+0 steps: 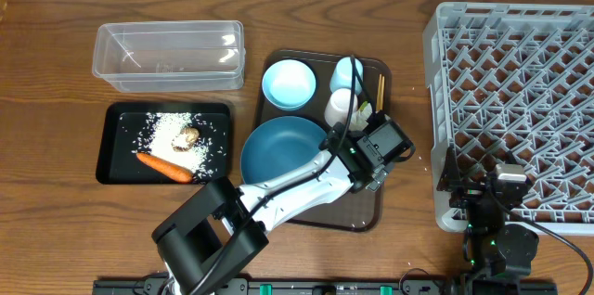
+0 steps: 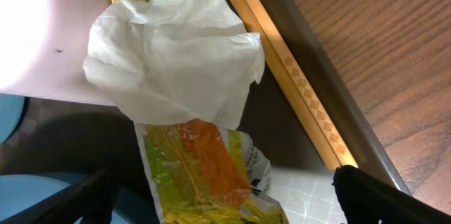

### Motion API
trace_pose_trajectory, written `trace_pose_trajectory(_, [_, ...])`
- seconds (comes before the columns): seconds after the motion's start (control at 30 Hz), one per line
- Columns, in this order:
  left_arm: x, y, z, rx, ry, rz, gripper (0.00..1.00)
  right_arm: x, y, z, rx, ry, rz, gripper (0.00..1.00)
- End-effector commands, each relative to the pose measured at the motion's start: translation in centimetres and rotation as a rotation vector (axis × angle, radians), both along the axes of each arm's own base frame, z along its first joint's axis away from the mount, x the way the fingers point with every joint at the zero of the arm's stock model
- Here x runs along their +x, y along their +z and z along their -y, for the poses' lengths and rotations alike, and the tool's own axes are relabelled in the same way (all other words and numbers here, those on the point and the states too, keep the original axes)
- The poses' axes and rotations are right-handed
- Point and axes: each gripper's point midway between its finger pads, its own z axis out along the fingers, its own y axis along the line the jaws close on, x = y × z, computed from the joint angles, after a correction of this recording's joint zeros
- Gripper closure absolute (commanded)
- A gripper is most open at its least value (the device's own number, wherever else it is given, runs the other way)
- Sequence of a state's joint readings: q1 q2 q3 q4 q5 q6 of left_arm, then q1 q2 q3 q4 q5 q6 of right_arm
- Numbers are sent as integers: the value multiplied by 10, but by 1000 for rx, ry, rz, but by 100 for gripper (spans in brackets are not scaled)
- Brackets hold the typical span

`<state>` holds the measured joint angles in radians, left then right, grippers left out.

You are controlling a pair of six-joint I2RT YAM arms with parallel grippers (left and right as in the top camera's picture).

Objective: Sort waste into correct bins and load items into the dishwasher rack
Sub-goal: 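Reach the left gripper to the yellow snack wrapper and grasp it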

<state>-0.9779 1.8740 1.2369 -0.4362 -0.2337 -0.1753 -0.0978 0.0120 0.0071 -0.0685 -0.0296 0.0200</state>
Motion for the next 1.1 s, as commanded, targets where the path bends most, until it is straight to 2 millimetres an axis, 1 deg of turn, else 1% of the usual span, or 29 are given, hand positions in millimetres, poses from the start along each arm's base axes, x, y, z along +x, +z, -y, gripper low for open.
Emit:
trace_pose_trajectory(0.0, [6,6,3,4,-4,29,12,0,0,1,-10,-5,0,1])
trace_pose_trajectory(0.13, [5,6,2,8,-5,27,28,0,0,1,-10,-5,0,1])
trace_pose_trajectory(0.27, [4,5,0,17,-5,20,30,0,0,1,-10,-5,0,1])
trace_pose_trajectory(0.3, [3,4,0,20,-5,18,34,0,0,1,-10,-5,0,1])
trace_pose_trajectory(0.4, [2,3,-2,29,-5,12,38,0,0,1,-10,-5,0,1])
trace_pose_trajectory(0.47, [2,3,-3,30,-5,12,45,0,0,1,-10,-5,0,1])
trace_pose_trajectory(0.53, [2,3,-2,30,-5,12,48,0,0,1,-10,-5,0,1])
trace_pose_trajectory(0.67, [2,3,-2,29,-5,12,58,0,0,1,-10,-5,0,1])
trace_pose_trajectory(0.97, [2,4,-2,26,-5,13,92,0,0,1,-10,-5,0,1])
trace_pose_trajectory(1.0, [2,5,-2,24,-5,14,94,0,0,1,-10,-5,0,1])
trace_pose_trajectory(1.07, [1,10,0,12,-3,20,94,0,0,1,-10,-5,0,1])
